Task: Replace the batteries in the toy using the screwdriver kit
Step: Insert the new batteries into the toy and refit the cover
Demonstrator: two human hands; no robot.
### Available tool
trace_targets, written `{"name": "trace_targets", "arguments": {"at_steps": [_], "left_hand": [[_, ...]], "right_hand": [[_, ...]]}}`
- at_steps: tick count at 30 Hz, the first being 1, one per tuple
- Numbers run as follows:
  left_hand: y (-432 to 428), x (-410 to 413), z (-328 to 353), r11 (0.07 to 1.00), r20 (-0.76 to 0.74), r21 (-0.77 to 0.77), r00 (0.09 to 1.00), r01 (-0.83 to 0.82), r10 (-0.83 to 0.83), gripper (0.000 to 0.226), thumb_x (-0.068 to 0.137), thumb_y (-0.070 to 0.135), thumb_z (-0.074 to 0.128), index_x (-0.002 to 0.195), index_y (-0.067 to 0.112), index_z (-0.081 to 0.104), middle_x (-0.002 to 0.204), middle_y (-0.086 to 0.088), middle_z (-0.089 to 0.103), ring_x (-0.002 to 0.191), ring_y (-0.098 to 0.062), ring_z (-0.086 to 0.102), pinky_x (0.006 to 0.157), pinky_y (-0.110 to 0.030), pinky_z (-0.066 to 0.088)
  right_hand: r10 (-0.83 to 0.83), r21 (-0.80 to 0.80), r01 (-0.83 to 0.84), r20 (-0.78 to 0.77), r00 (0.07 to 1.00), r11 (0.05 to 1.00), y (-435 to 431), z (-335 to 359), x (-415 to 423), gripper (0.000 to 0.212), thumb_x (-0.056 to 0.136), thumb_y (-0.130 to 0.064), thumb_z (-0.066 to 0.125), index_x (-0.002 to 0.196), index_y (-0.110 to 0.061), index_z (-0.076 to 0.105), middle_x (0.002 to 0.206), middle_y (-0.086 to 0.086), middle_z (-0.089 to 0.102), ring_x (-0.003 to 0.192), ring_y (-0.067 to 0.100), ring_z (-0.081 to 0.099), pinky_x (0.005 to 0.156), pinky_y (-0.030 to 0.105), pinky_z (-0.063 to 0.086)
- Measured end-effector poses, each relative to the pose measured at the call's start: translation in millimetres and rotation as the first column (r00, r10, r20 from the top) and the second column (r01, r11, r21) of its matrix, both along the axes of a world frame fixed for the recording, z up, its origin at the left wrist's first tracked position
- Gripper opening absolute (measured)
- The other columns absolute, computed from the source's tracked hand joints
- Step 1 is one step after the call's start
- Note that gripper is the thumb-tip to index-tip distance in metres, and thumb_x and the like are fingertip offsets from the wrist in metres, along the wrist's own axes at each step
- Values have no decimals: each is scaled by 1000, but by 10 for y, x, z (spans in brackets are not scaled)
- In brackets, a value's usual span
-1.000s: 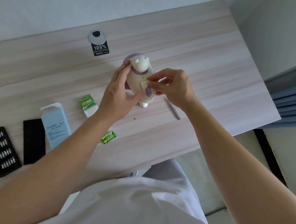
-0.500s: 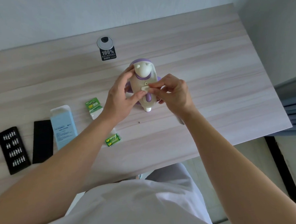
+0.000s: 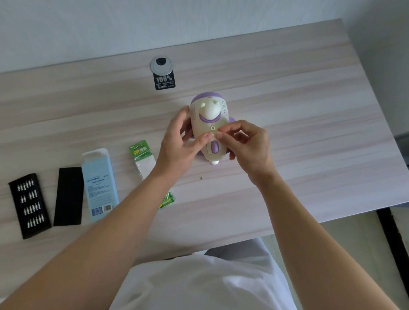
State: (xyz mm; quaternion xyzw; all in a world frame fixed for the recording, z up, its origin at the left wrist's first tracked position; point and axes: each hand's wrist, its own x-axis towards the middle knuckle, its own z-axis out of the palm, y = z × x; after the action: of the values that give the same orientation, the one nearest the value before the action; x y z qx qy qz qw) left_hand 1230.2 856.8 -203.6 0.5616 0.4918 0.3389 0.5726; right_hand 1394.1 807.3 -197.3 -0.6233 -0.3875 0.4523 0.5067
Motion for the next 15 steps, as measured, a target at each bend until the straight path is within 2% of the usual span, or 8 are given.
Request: {"name": "trace_targets", "arguments": {"at_steps": [3, 8, 12, 15], "left_hand": [[31, 12, -14, 999, -21, -25, 1000, 19, -19, 76, 73, 34, 79, 139, 8, 52, 130, -9, 64, 123, -17, 61, 109, -43, 47], [35, 7, -12, 1000, -23, -30, 1000, 4, -4, 70, 76, 31, 79, 138, 11, 54, 130, -5, 65, 123, -16, 61, 110, -41, 46], [10, 23, -26, 999, -18, -45, 1000, -24, 23, 62, 80, 23, 78, 136, 13, 56, 128, -4, 66, 122, -15, 61, 108, -41, 47], [14, 46, -23, 996, -7, -71, 999, -52, 52, 66, 79, 26, 79, 138, 13, 54, 129, -3, 66, 122, -14, 61, 107, -42, 48]], "right_hand": [[-26, -17, 25, -46, 999, 1000, 14, -18, 23, 31, 81, -12, 80, 103, -14, 59, 75, 1, 56, 60, 21, 52, 45, 28, 43], [31, 4, -31, -29, 999, 1000, 51, -19, 48, 47, 81, -14, 81, 122, -21, 57, 73, 11, 49, 57, 18, 49, 50, 22, 45], [47, 4, -47, -11, 999, 999, 54, -62, 41, 40, 83, -12, 79, 116, -18, 57, 71, 8, 47, 58, 18, 47, 53, 19, 44], [53, 6, -53, 2, 999, 999, 74, -75, 47, 32, 83, -13, 77, 105, -17, 54, 70, 4, 44, 64, 22, 46, 56, 27, 44]]}}
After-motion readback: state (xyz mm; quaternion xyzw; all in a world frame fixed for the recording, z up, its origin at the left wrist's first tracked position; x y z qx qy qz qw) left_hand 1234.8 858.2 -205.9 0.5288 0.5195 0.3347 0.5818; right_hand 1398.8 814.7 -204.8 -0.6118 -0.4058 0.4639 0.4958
